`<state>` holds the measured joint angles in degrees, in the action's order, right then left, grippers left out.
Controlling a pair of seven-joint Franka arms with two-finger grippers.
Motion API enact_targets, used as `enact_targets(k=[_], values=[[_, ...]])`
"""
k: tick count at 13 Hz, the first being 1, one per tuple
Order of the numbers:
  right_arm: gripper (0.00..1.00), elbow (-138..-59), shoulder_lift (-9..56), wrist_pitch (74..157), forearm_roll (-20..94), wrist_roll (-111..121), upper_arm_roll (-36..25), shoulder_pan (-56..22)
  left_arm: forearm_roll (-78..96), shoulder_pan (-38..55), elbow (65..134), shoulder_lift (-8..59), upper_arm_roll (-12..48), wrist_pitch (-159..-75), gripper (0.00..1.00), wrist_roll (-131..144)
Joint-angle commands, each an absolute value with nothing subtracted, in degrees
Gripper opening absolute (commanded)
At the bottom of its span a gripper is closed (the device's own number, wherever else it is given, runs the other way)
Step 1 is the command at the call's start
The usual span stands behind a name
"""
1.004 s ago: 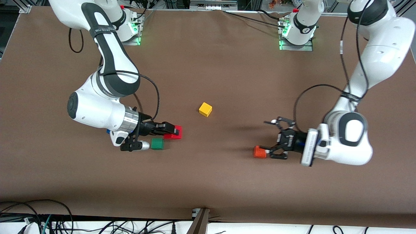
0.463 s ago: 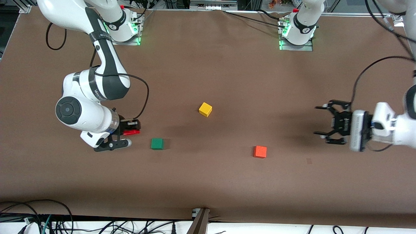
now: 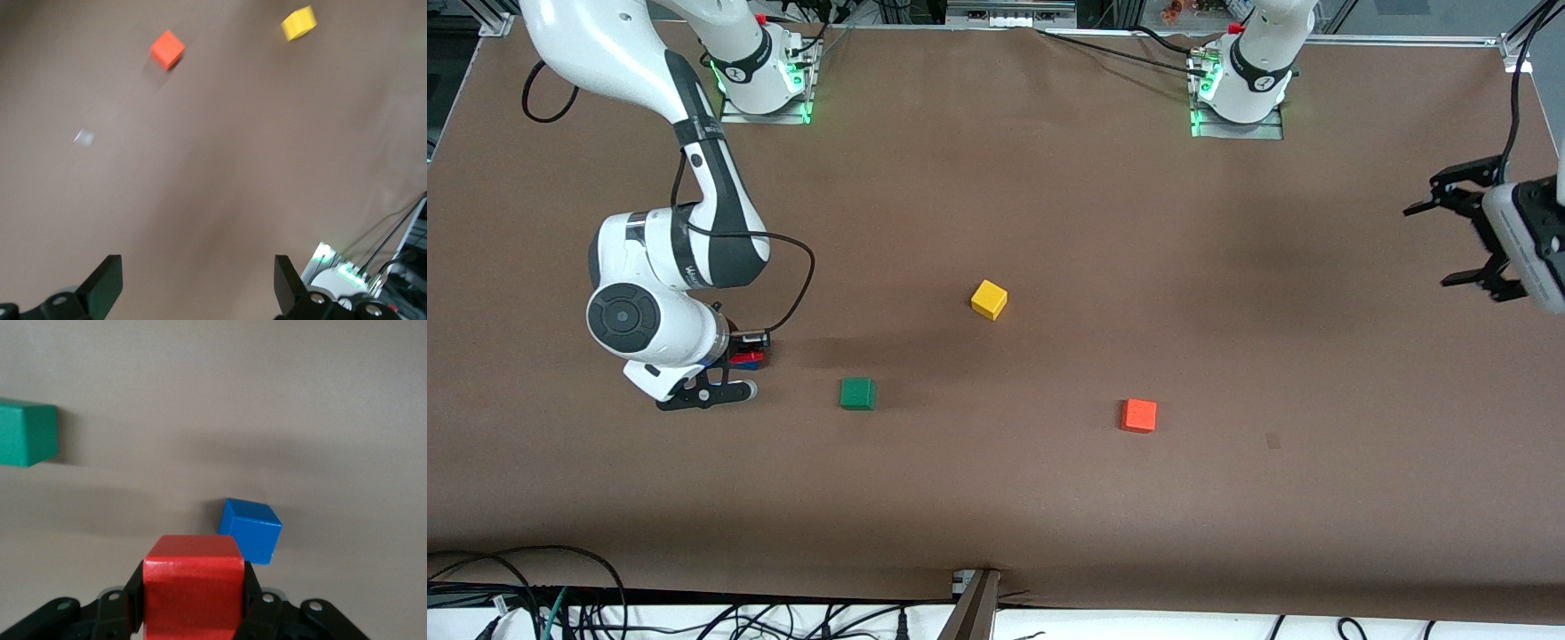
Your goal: Pass red block to right arm, stack on blue
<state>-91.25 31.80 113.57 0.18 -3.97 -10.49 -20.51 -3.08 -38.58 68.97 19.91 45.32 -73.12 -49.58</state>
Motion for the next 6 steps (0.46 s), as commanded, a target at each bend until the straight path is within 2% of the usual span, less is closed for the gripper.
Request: enact_targets(k=[1,6], values=[[0.00,-98.07,28.39,118.90,-0.79,-6.33,-10.81,-21.01,-5.54,-38.76,70.58,18.11,44.74,-72.86,1.00,-48.78],[0.00,-103.88,27.34,126.46,-0.79,-6.33,-13.36,-21.01,-8.42,-38.06,70.22,15.83,45.34,-72.16,1.00,-48.52]])
